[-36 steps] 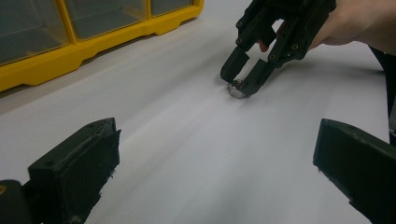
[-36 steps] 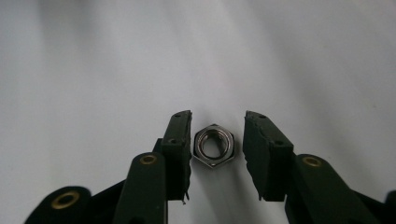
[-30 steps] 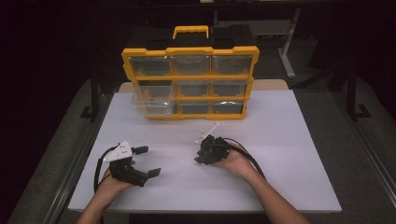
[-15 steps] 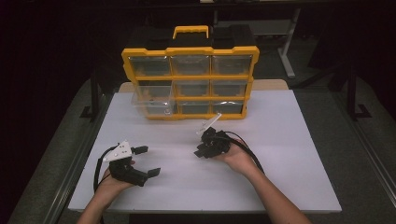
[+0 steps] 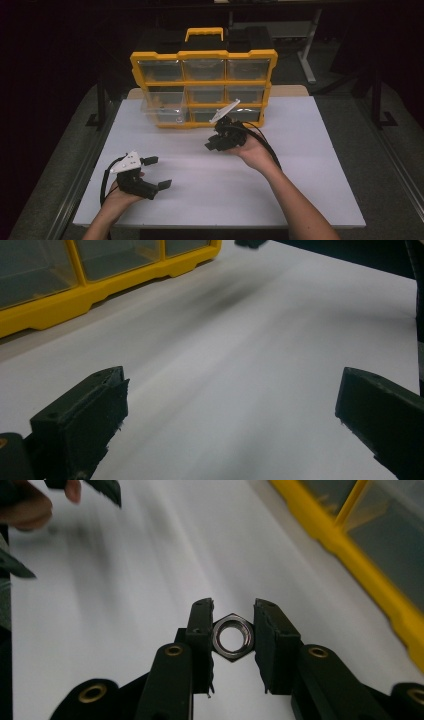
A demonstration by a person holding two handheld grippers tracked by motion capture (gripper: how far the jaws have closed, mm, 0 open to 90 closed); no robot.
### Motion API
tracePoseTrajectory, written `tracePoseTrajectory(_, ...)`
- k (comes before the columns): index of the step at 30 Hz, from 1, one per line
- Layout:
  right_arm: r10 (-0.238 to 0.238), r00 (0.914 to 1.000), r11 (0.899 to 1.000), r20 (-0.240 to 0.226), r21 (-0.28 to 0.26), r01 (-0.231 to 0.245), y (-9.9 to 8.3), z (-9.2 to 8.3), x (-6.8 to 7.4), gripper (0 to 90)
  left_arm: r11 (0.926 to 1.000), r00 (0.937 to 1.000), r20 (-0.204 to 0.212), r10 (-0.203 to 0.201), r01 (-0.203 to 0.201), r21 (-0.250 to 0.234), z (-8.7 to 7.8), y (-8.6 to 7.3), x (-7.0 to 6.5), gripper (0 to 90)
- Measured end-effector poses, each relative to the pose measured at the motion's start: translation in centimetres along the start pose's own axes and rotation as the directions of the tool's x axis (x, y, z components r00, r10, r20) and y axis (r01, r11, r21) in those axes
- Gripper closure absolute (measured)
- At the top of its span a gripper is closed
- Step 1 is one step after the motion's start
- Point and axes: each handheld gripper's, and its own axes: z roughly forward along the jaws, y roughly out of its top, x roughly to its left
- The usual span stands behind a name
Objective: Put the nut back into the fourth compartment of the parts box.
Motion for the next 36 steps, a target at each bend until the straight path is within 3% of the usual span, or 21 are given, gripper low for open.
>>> tracePoseTrajectory(2, -0.003, 1.0, 1.0, 0.004, -0.012, 0.003, 0.7, -0.4, -0.1, 69.1, 1.0, 1.0, -0.002, 0.001, -0.001, 0.002, 0.0, -0.1, 0.0, 0.2)
tracePoseTrajectory(4, -0.041, 0.999, 0.999, 0.018, -0.024, 0.042, 1.5, -0.9, -0.5, 69.1, 1.0, 1.0, -0.003, 0.005, -0.005, 0.003, 0.0, -0.1, -0.1, 0.2)
tracePoseTrajectory(6, -0.021, 0.9996, 0.999, 0.017, -0.035, 0.021, 2.3, -1.5, -0.4, 69.1, 1.0, 1.0, 0.0, 0.001, -0.001, -0.001, -0.1, -0.1, -0.1, 0.2)
tracePoseTrajectory(14, -0.019, 0.9995, 0.996, 0.023, -0.084, 0.021, 5.6, -3.2, -0.7, 69.1, 0.9999, 0.9999, -0.002, 0.011, -0.011, -0.004, -0.2, -0.1, 0.0, 0.2)
tracePoseTrajectory(17, -0.047, 0.9984, 0.994, 0.031, -0.101, 0.05, 7.0, -3.6, -1.1, 69.1, 0.9999, 0.9999, -0.001, 0.012, -0.012, 0.0, -0.1, -0.1, 0.0, 0.2)
tracePoseTrajectory(20, -0.046, 0.9985, 0.993, 0.029, -0.112, 0.049, 8.2, -3.9, -1.2, 69.1, 0.9998, 0.9998, -0.001, 0.02, -0.02, -0.001, -0.2, -0.1, 0.2, 0.2)
tracePoseTrajectory(23, -0.057, 0.9978, 0.991, 0.034, -0.119, 0.061, 9.5, -4.0, -1.3, 69.1, 1.0, 1.0, -0.002, 0.003, -0.003, -0.007, -0.1, -0.1, 0.1, 0.2)
tracePoseTrajectory(24, -0.039, 0.9987, 0.992, 0.031, -0.119, 0.043, 9.9, -4.0, -1.2, 69.1, 0.9999, 1.0, 0.001, -0.002, 0.002, -0.011, -0.1, -0.2, 0.1, 0.2)
tracePoseTrajectory(29, -0.071, 0.9967, 0.987, 0.039, -0.143, 0.076, 11.6, -3.6, -1.5, 69.1, 0.9999, 1.0, 0.0, -0.007, 0.007, -0.01, -0.2, -0.1, 0.0, 0.2)
tracePoseTrajectory(32, -0.038, 0.9989, 0.989, 0.028, -0.14, 0.042, 12.5, -3.3, -1.2, 69.0, 0.9998, 0.9999, 0.002, -0.012, 0.012, -0.014, -0.2, -0.1, 0.0, 0.2)
tracePoseTrajectory(36, -0.036, 0.999, 0.99, 0.028, -0.135, 0.039, 13.7, -2.4, -1.4, 69.0, 0.9999, 1.0, 0.002, -0.008, 0.008, -0.01, -0.2, -0.1, 0.0, 0.2)
